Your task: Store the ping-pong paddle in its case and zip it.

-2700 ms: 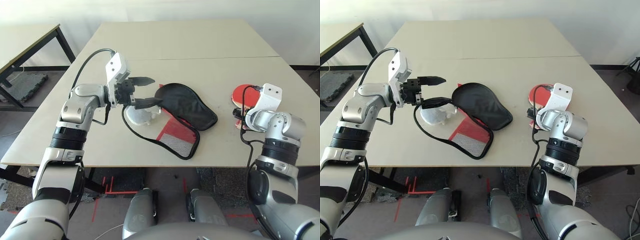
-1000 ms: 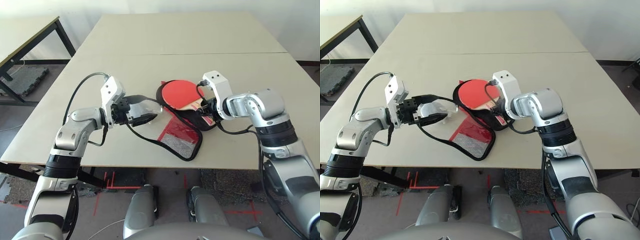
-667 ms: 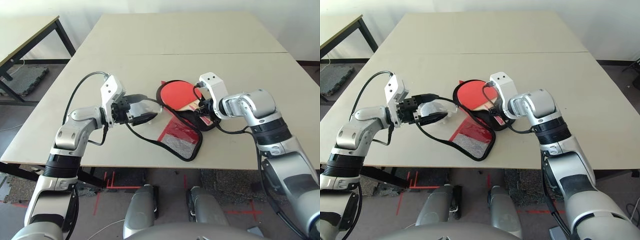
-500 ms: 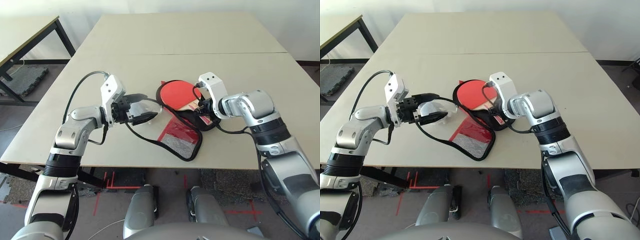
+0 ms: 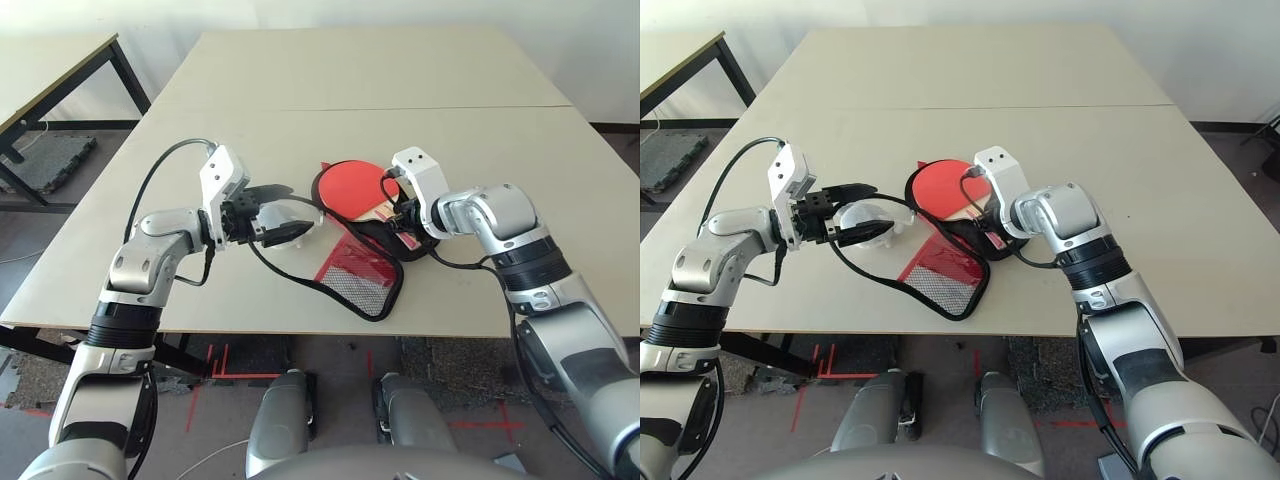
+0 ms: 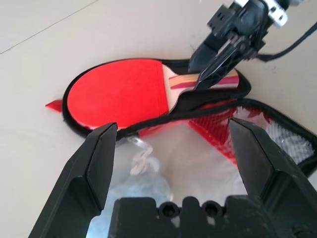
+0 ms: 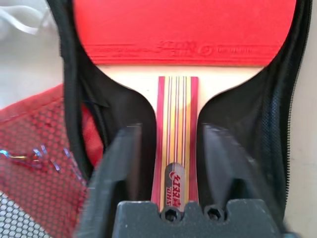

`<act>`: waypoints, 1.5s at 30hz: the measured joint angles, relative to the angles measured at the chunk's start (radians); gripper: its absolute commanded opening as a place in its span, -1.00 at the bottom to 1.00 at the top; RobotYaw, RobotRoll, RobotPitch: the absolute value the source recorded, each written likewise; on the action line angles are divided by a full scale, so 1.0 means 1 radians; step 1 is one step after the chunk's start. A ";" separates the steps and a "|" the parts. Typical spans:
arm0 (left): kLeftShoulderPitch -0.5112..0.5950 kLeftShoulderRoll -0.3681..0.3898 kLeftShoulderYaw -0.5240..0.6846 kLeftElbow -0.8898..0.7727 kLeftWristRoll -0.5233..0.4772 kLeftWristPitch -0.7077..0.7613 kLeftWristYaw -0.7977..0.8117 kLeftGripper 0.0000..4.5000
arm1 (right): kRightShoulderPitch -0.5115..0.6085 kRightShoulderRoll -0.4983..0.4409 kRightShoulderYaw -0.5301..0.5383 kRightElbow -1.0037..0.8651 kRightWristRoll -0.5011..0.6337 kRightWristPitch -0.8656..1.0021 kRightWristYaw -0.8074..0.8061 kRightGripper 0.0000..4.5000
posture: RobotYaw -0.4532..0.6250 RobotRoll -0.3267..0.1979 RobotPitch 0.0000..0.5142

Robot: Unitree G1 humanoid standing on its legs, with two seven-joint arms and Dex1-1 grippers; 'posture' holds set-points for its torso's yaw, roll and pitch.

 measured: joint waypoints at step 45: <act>-0.277 -0.130 -0.124 0.214 0.044 -0.045 -0.103 1.00 | 0.184 -0.370 -0.286 0.100 -0.009 -0.829 0.450 0.98 | -0.13 0.25 -0.74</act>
